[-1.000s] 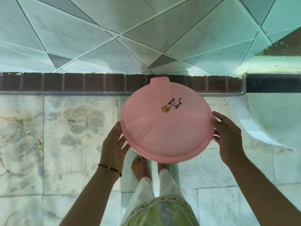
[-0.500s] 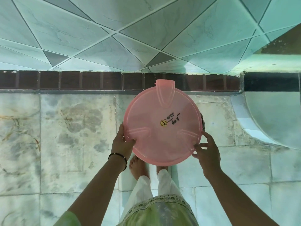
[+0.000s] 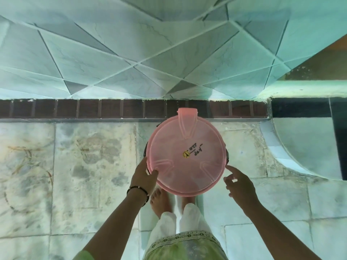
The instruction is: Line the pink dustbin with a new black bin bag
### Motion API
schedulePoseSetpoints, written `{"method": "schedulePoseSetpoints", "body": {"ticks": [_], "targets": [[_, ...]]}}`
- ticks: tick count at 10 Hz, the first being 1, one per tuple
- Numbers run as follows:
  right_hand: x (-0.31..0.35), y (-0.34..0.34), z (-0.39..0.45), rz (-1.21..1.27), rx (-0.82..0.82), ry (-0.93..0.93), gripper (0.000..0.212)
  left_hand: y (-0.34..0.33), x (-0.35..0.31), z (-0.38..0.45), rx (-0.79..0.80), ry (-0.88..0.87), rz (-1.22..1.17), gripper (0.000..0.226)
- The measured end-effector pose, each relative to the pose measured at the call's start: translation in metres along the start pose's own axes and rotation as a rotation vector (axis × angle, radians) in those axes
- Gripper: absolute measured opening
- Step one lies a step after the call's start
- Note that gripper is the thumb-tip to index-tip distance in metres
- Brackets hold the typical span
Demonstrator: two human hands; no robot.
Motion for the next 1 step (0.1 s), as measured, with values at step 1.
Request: {"method": "schedulePoseSetpoints", "body": {"ticks": [1], "targets": [[0.0174,0.0238,-0.0439,0.143,-0.019,-0.018,0.031,0.0212,-0.0266,-0.0500,-0.036,-0.012,-0.114,0.048]]}}
Point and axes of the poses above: each hand's wrist, its own z-axis towards the middle knuckle, its own y-axis out of the back of the hand, x = y × z, the point moved 10 cm from there along z, towards the middle knuckle, and after that the axes turned 2 degrees about -y, right-handed, at the moved point
